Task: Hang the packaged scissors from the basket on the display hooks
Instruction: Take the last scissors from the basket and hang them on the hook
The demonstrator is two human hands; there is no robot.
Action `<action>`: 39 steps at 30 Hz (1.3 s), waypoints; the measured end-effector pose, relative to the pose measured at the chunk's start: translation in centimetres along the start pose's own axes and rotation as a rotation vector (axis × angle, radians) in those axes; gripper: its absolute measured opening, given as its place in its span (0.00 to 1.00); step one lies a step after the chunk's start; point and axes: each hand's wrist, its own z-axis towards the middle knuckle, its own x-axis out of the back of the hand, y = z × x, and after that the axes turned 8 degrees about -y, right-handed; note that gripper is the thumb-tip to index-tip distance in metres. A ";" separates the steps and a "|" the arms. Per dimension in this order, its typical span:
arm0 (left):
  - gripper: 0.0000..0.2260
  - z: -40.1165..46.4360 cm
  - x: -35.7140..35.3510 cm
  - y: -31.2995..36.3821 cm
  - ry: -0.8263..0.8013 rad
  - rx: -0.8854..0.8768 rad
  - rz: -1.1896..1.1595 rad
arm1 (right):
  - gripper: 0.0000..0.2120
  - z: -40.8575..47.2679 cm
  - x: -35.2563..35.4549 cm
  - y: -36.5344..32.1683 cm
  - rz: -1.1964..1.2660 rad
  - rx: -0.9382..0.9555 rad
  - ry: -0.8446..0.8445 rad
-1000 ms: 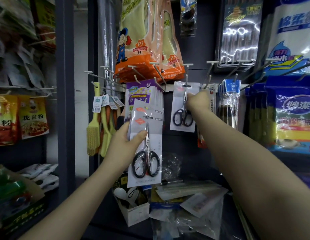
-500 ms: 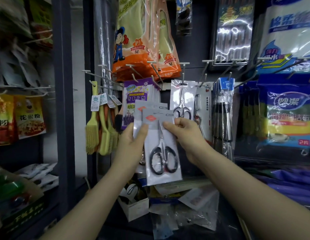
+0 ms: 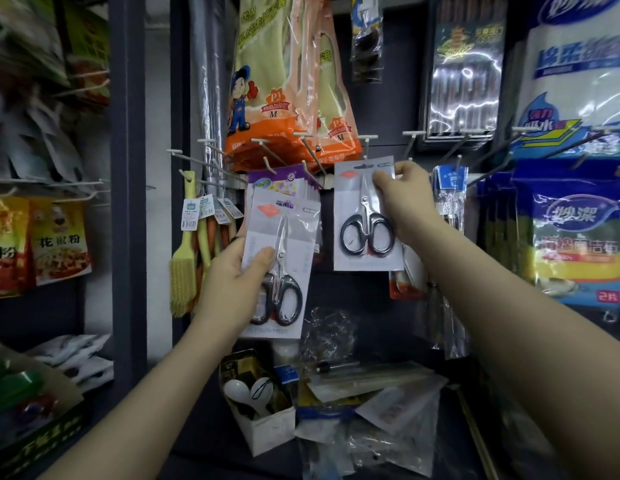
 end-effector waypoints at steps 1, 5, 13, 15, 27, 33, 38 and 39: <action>0.07 0.0 -0.1 0.0 -0.005 0.002 0.006 | 0.02 0.0 -0.2 0.2 -0.004 0.022 -0.001; 0.08 0.1 -0.3 -0.1 -0.017 0.006 0.000 | 0.04 0.9 -0.4 0.1 -0.019 0.045 0.077; 0.08 -0.4 -0.3 -0.7 -0.037 0.042 0.044 | 0.04 3.5 -0.9 1.7 -0.226 -0.070 0.046; 0.08 -0.5 -0.3 -0.8 -0.047 0.044 0.033 | 0.09 4.4 -1.2 2.6 -0.211 -0.114 0.076; 0.09 -0.9 -1.1 -1.7 -0.087 0.095 -0.006 | 0.10 3.8 -1.3 5.7 -0.286 -0.192 0.105; 0.07 -0.9 -1.7 -1.4 -0.076 0.116 -0.063 | 0.06 -3.3 -1.3 5.7 -0.202 0.094 -0.006; 0.08 -0.4 -2.8 -0.7 -0.093 0.096 -0.090 | 0.05 -7.9 -2.8 4.5 0.171 -0.057 -0.430; 0.08 -0.3 -3.2 -0.6 -0.106 0.087 -0.090 | 0.03 -8.0 -2.9 4.1 0.186 -0.025 -0.428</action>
